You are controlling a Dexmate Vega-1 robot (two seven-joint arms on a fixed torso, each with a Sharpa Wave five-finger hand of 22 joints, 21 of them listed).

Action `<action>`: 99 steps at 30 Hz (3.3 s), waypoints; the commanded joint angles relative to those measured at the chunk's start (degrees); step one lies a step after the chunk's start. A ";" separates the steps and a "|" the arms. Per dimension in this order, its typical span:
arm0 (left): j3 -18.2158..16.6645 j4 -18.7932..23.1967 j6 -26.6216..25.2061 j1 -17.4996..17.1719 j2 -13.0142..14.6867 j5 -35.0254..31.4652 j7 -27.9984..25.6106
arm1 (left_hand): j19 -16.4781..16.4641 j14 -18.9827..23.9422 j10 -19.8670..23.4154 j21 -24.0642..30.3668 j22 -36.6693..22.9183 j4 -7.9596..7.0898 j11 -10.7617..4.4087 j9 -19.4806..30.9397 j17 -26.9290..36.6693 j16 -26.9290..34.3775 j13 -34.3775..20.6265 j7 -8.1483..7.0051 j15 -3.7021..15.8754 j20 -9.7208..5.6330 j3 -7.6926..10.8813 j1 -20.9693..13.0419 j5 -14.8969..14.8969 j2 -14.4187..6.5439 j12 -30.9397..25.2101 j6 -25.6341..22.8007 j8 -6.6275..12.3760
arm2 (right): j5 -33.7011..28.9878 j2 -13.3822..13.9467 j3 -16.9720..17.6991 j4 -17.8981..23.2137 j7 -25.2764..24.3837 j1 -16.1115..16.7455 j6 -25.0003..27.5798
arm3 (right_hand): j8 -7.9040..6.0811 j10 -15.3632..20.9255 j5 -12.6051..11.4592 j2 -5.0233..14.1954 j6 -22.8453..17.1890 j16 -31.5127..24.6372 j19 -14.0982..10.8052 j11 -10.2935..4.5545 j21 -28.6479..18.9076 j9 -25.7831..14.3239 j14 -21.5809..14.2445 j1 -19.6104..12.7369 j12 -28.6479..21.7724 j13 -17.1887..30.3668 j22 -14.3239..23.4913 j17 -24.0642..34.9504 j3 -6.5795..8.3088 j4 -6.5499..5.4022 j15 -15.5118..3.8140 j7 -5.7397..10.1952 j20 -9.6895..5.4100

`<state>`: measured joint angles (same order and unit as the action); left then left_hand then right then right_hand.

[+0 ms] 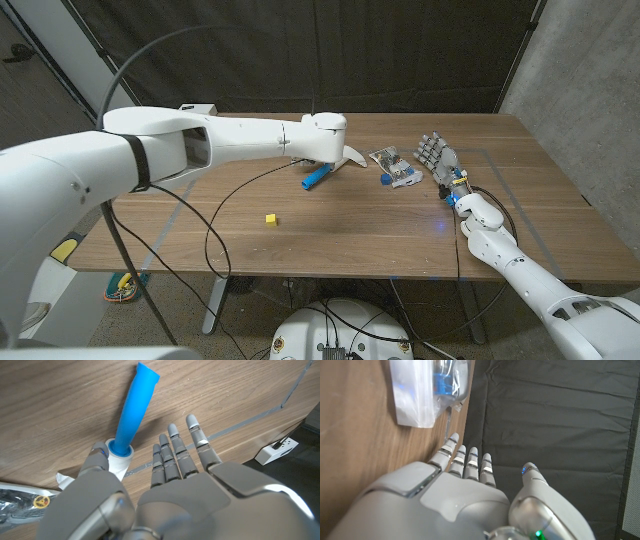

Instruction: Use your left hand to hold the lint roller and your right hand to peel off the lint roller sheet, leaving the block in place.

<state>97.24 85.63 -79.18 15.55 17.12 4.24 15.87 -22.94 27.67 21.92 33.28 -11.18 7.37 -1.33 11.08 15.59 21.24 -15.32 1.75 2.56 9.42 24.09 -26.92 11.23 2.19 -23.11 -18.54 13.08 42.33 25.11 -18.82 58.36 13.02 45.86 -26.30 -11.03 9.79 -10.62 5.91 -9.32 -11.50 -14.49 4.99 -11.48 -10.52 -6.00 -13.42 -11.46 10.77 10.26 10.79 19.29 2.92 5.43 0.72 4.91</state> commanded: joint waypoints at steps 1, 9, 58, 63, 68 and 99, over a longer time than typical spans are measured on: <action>10.77 -9.89 -0.80 6.80 -9.33 14.73 -7.80 | -1.48 0.59 0.69 0.64 -0.05 0.28 0.00 0.18 0.17 0.39 -0.19 -0.08 0.69 0.42 0.77 -0.73 -0.18 -0.73 -0.41 -1.10 0.18 | 0.58 -1.11 0.27 -4.23 2.28 -1.95 -1.15 | -0.22 0.41 0.13 -0.02 -0.34 -0.29 -0.34 0.05 -0.42 -0.20 -0.45 0.72 -0.33 0.35 0.13 0.35 -0.19 -0.24 0.06 -0.04 0.46; 14.47 -16.84 -0.53 7.78 -15.10 16.41 -6.37 | -5.65 2.00 2.05 1.87 0.18 0.43 0.04 0.17 0.04 0.36 -0.43 -0.52 1.34 0.38 1.05 -0.97 -0.50 -0.94 -1.19 -2.43 0.15 | 0.85 -2.46 0.37 -9.05 4.45 -4.11 -2.55 | -0.37 0.99 0.14 0.11 -0.89 -0.46 -0.49 0.34 -0.47 -0.21 -0.75 1.50 -0.48 0.36 0.14 0.51 -0.43 -0.71 0.10 0.03 0.48; 8.81 -42.69 8.41 -6.64 -24.55 -12.11 10.61 | -18.22 13.12 10.82 6.43 0.30 2.81 -3.19 0.71 -2.92 0.66 -1.54 -1.46 5.24 -8.00 8.93 -20.90 0.79 -5.27 -4.64 -11.34 0.84 | 0.32 -8.84 1.98 -26.46 7.88 -11.22 -11.79 | -0.74 4.29 -0.19 0.33 -3.18 -2.21 -2.96 0.90 -1.26 -0.19 -6.47 3.91 -1.12 0.47 0.23 0.81 -0.89 -2.00 0.54 -0.06 0.93; 3.09 -45.03 10.76 -10.37 -23.23 -11.97 5.75 | -20.02 15.20 12.65 7.28 0.53 1.85 -2.68 0.93 -4.24 0.05 -0.87 -0.75 4.88 -9.23 9.83 -20.78 1.11 -6.42 -3.96 -13.56 1.66 | -0.10 -8.40 1.83 -23.84 5.66 -9.81 -11.53 | -0.80 4.82 -0.25 0.43 -3.58 -2.39 -3.21 1.09 -1.32 -0.19 -7.19 4.15 -1.22 0.49 0.25 0.86 -0.88 -2.17 0.41 -0.15 1.01; -5.90 -39.57 8.34 -15.87 -18.95 -13.93 -8.59 | -24.99 31.12 24.94 11.25 0.14 2.67 -6.75 2.39 -3.76 4.41 -1.24 0.30 10.51 -13.51 14.70 -26.79 2.29 -12.45 -6.19 -23.72 6.34 | -0.81 -7.55 1.25 -20.66 3.62 -8.76 -9.94 | -0.79 5.09 -0.27 0.45 -3.71 -2.38 -3.33 1.16 -1.34 -0.19 -7.32 4.25 -1.26 0.50 0.25 0.87 -0.86 -2.23 0.42 -0.17 1.08; -45.48 -4.34 40.98 -45.50 1.26 -17.11 -56.19 | -29.66 52.83 27.91 50.71 -18.42 -14.10 -5.15 32.69 51.68 36.09 -55.98 0.69 9.41 -21.00 17.07 -27.35 8.88 -11.87 -42.19 -19.52 18.03 | -1.98 -7.25 -0.02 -13.76 -0.97 -6.09 -8.83 | -0.61 5.37 -0.38 0.50 -3.87 -2.12 -3.24 1.23 -1.20 -0.18 -7.50 4.41 -1.07 0.53 0.28 0.88 -0.67 -2.31 0.45 -0.21 1.23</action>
<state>60.02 74.28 -53.30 -23.60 13.93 -11.25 -28.06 -52.42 71.68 41.76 82.88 -28.43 -2.08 2.76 72.80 66.75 56.86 -70.96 9.20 3.37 -7.17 37.45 -50.27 19.54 -3.19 -63.11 -31.91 30.18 40.46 17.54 -18.75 41.72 13.29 38.41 -35.17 -11.26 14.61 -10.62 6.37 -12.69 -13.54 -17.37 6.31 -12.36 -10.52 -12.92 -9.34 -12.54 11.07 10.25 11.60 18.34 0.86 5.85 0.61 6.14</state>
